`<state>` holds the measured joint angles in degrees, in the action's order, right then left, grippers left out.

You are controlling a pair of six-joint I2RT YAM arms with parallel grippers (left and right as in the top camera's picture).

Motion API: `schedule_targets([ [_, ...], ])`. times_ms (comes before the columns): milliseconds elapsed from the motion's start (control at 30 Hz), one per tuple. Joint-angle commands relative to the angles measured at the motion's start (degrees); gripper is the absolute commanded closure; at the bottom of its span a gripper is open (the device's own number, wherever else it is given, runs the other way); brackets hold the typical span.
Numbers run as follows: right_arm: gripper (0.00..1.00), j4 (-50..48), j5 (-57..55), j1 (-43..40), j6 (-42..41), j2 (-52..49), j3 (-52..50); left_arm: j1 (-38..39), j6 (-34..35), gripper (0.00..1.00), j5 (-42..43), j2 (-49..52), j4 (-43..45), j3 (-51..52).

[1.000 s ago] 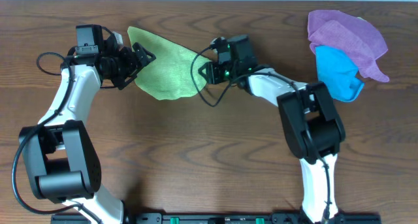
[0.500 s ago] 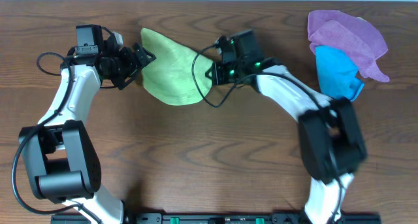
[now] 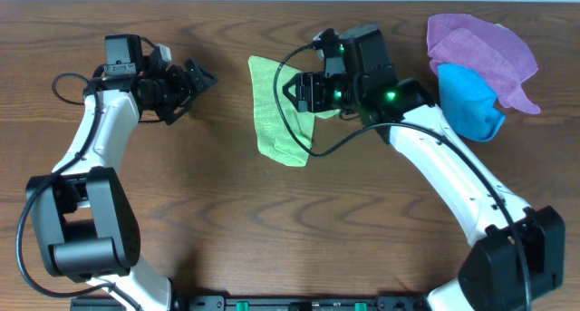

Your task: Fold the cloth

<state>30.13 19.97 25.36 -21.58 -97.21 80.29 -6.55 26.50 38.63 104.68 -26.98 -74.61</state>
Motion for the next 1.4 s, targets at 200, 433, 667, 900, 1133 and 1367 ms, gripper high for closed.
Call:
schedule_targets([
  [200,0.18,11.7,-5.7,-1.3,3.8,1.7,0.1,-0.3,-1.2,0.05,0.6,0.2,-0.3,-0.5],
  [433,0.18,14.2,-3.3,1.9,11.6,-1.0,0.1,-0.3,-1.2,0.05,0.6,0.2,-0.3,-0.5],
  [667,0.22,12.7,-6.3,6.1,15.7,-9.3,0.1,-0.3,-3.1,0.05,0.6,0.2,-4.3,-0.5],
  [900,0.25,11.5,-8.6,7.2,16.8,-14.3,0.1,-0.3,-4.7,0.05,0.6,0.2,-6.3,-0.5],
  [1133,0.31,9.2,-8.6,7.3,17.0,-17.2,0.1,-0.3,-4.7,0.05,0.6,0.2,-6.2,-0.5],
  [1367,0.39,7.6,-8.7,7.3,17.0,-18.8,0.1,-0.3,-4.7,0.05,0.6,0.2,-6.2,-0.5],
])
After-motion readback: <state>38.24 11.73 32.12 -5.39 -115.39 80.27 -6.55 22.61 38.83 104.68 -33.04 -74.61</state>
